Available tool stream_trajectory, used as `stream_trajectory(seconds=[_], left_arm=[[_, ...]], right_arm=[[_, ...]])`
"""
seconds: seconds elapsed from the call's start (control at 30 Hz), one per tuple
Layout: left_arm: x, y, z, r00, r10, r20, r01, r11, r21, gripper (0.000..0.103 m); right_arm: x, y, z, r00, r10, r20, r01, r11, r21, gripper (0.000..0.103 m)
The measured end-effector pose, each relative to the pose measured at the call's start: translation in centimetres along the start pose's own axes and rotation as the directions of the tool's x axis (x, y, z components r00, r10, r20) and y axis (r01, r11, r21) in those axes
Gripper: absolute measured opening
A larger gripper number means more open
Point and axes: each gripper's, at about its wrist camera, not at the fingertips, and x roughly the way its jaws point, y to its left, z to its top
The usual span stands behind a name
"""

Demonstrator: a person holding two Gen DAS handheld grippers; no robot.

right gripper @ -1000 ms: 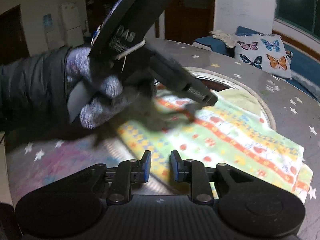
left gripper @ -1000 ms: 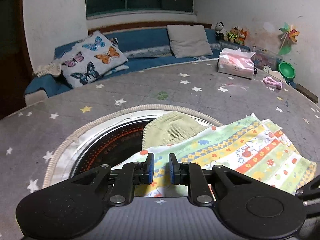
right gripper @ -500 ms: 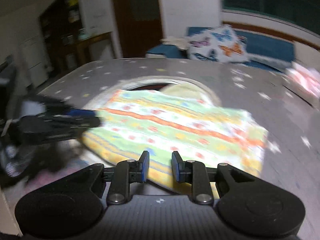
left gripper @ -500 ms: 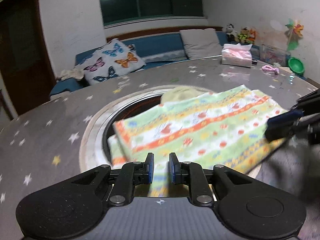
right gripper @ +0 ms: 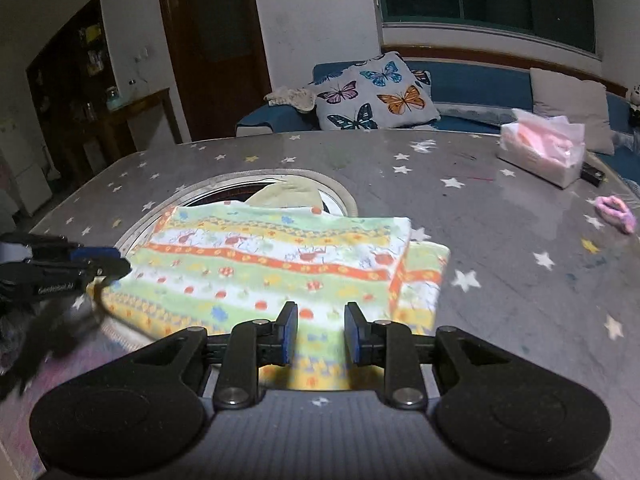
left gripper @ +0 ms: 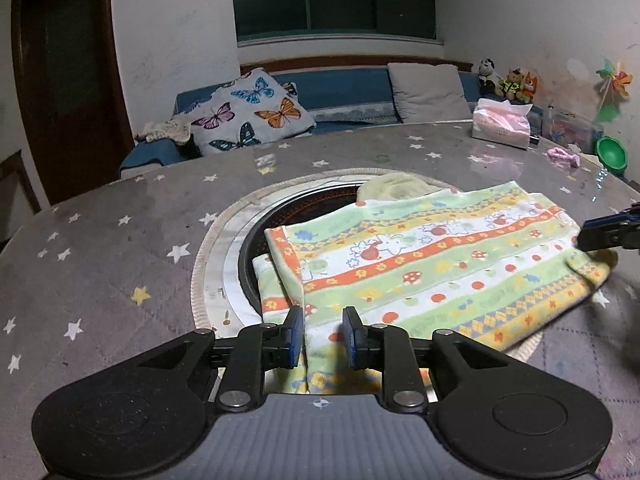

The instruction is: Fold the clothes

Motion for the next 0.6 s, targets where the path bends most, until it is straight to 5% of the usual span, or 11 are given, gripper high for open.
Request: stream_trajectory(seconds=[0.6], left_arm=[[4.6,1.4,4.2,1.0,0.021,-0.02,-0.021,1.0,0.0,0.025]], right_arm=[[5.7,-1.6,5.1,1.0,-0.01,0.018,0.01,1.0,0.01,0.025]])
